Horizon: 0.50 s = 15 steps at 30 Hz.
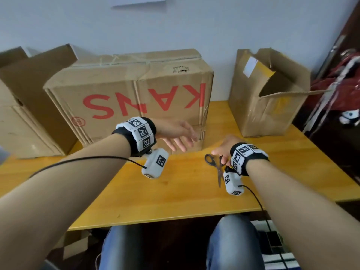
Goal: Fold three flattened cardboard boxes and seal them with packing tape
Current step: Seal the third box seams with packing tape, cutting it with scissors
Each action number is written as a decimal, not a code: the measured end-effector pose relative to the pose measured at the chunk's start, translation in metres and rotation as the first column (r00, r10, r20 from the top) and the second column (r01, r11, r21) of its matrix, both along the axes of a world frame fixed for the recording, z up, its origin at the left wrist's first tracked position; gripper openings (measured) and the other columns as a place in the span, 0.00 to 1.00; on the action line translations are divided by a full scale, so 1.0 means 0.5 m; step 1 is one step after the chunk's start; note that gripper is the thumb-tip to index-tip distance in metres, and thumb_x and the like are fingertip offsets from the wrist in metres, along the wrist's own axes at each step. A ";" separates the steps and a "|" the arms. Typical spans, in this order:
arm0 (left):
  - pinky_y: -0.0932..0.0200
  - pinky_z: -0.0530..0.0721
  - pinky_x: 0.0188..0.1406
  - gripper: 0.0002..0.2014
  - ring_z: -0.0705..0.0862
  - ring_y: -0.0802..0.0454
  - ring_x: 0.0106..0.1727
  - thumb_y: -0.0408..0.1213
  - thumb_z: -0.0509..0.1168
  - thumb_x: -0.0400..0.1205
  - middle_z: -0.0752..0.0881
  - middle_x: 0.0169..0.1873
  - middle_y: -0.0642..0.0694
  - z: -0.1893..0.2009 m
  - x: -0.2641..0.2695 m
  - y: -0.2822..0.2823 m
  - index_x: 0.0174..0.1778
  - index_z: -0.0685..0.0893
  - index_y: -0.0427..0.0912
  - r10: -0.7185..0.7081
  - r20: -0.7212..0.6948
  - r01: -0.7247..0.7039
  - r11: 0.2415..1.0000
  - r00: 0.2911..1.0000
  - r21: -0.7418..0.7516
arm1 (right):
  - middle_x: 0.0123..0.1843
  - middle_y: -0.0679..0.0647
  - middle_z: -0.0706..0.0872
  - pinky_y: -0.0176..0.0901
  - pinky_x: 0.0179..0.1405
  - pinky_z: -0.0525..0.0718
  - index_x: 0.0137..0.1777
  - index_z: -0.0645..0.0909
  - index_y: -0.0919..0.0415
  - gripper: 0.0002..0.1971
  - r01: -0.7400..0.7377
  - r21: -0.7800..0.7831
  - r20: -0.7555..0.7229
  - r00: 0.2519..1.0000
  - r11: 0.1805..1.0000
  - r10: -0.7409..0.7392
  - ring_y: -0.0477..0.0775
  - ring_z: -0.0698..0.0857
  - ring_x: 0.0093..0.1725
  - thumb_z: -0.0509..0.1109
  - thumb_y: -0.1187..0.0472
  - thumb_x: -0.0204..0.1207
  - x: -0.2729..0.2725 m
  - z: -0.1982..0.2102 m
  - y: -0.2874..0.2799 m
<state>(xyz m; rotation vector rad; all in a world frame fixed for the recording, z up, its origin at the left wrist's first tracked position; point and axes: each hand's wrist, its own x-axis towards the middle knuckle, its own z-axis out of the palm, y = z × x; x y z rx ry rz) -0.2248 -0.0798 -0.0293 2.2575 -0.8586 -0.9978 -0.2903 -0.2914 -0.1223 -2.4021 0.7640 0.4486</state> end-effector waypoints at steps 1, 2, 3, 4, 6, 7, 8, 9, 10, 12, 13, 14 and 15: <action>0.45 0.90 0.58 0.14 0.92 0.49 0.54 0.44 0.59 0.90 0.92 0.55 0.46 -0.005 0.000 -0.003 0.63 0.85 0.43 0.007 -0.012 -0.007 1.000 1.000 0.005 | 0.34 0.58 0.93 0.46 0.37 0.88 0.41 0.86 0.65 0.16 -0.015 -0.022 -0.006 1.000 1.000 0.015 0.57 0.89 0.29 0.78 0.49 0.76 0.007 -0.005 0.002; 0.44 0.90 0.58 0.14 0.92 0.48 0.54 0.45 0.58 0.91 0.92 0.55 0.46 -0.008 -0.001 -0.006 0.62 0.86 0.44 0.013 -0.023 -0.013 1.000 1.000 0.007 | 0.36 0.58 0.93 0.49 0.41 0.90 0.40 0.86 0.65 0.18 -0.035 -0.047 -0.018 0.999 0.998 0.034 0.59 0.91 0.34 0.80 0.48 0.73 0.013 -0.009 0.004; 0.43 0.89 0.59 0.15 0.92 0.48 0.54 0.46 0.58 0.91 0.92 0.54 0.46 -0.012 -0.002 -0.008 0.62 0.86 0.44 0.017 -0.031 -0.017 1.000 0.999 0.009 | 0.38 0.58 0.93 0.51 0.45 0.90 0.40 0.86 0.64 0.19 -0.057 -0.078 -0.036 0.998 0.995 0.055 0.61 0.92 0.39 0.82 0.46 0.71 0.020 -0.014 0.005; 0.42 0.89 0.59 0.15 0.92 0.48 0.54 0.47 0.58 0.91 0.92 0.54 0.46 -0.015 -0.002 -0.010 0.62 0.86 0.44 0.019 -0.035 -0.018 1.000 0.999 0.015 | 0.38 0.58 0.92 0.51 0.47 0.90 0.39 0.85 0.63 0.20 -0.075 -0.120 -0.052 0.996 0.990 0.069 0.62 0.93 0.43 0.82 0.44 0.69 0.025 -0.018 0.008; 0.42 0.89 0.60 0.15 0.92 0.48 0.54 0.47 0.59 0.90 0.92 0.53 0.47 -0.018 -0.001 -0.012 0.62 0.87 0.45 0.016 -0.034 -0.015 1.000 0.999 0.026 | 0.35 0.55 0.89 0.46 0.39 0.87 0.35 0.84 0.61 0.21 -0.111 -0.216 -0.071 0.993 0.970 0.098 0.60 0.90 0.39 0.82 0.42 0.69 0.029 -0.022 0.015; 0.42 0.89 0.60 0.15 0.92 0.48 0.54 0.48 0.59 0.90 0.92 0.53 0.47 -0.017 -0.002 -0.011 0.62 0.87 0.45 0.012 -0.033 -0.011 0.999 0.999 0.030 | 0.33 0.54 0.86 0.43 0.33 0.82 0.35 0.82 0.60 0.22 -0.125 -0.256 -0.077 0.991 0.958 0.108 0.59 0.86 0.34 0.81 0.41 0.70 0.028 -0.023 0.018; 0.43 0.89 0.60 0.15 0.92 0.49 0.54 0.48 0.59 0.90 0.92 0.53 0.47 -0.017 -0.003 -0.010 0.62 0.87 0.45 0.009 -0.032 -0.008 0.999 0.999 0.032 | 0.31 0.54 0.83 0.41 0.28 0.77 0.35 0.81 0.60 0.21 -0.132 -0.286 -0.082 0.990 0.949 0.113 0.57 0.82 0.31 0.80 0.42 0.71 0.026 -0.023 0.022; 0.43 0.89 0.59 0.15 0.92 0.49 0.54 0.48 0.59 0.90 0.92 0.53 0.47 -0.016 -0.004 -0.009 0.62 0.87 0.44 0.009 -0.031 -0.008 0.999 0.999 0.031 | 0.30 0.53 0.81 0.40 0.26 0.74 0.35 0.80 0.60 0.21 -0.139 -0.307 -0.082 0.989 0.942 0.119 0.56 0.80 0.29 0.79 0.43 0.71 0.023 -0.024 0.025; 0.44 0.90 0.59 0.15 0.92 0.48 0.53 0.48 0.59 0.90 0.92 0.53 0.47 -0.015 -0.007 -0.007 0.62 0.87 0.44 0.010 -0.028 -0.009 1.000 1.000 0.030 | 0.29 0.53 0.80 0.39 0.26 0.72 0.35 0.80 0.60 0.19 -0.141 -0.314 -0.082 0.989 0.939 0.122 0.55 0.78 0.27 0.79 0.45 0.72 0.019 -0.023 0.029; 0.44 0.90 0.57 0.15 0.92 0.48 0.53 0.48 0.60 0.90 0.92 0.52 0.46 -0.014 -0.011 -0.004 0.62 0.87 0.43 0.015 -0.016 -0.014 0.999 1.000 0.031 | 0.27 0.53 0.80 0.37 0.25 0.72 0.32 0.79 0.60 0.15 -0.137 -0.281 -0.071 0.990 0.950 0.121 0.54 0.77 0.25 0.77 0.52 0.72 0.012 -0.023 0.031; 0.45 0.90 0.57 0.15 0.93 0.49 0.52 0.47 0.61 0.89 0.92 0.52 0.47 -0.013 -0.013 -0.001 0.61 0.87 0.43 0.018 -0.009 -0.018 0.999 1.000 0.032 | 0.27 0.53 0.80 0.36 0.25 0.72 0.31 0.79 0.60 0.14 -0.134 -0.241 -0.062 0.991 0.961 0.122 0.54 0.76 0.24 0.76 0.54 0.71 0.008 -0.022 0.031; 0.45 0.91 0.56 0.15 0.93 0.49 0.51 0.47 0.61 0.89 0.93 0.51 0.47 -0.010 -0.015 0.004 0.60 0.87 0.43 0.021 0.001 -0.021 0.999 1.000 0.036 | 0.26 0.54 0.81 0.36 0.25 0.72 0.30 0.79 0.60 0.13 -0.122 -0.185 -0.043 0.992 0.975 0.116 0.54 0.76 0.24 0.75 0.55 0.70 0.003 -0.017 0.032; 0.45 0.91 0.55 0.14 0.93 0.49 0.51 0.47 0.61 0.89 0.93 0.50 0.48 -0.006 -0.017 0.009 0.59 0.88 0.44 0.025 0.013 -0.026 0.999 1.000 0.048 | 0.25 0.55 0.82 0.36 0.25 0.72 0.30 0.80 0.61 0.13 -0.104 -0.106 -0.012 0.995 0.989 0.103 0.54 0.76 0.23 0.74 0.55 0.70 -0.002 -0.011 0.034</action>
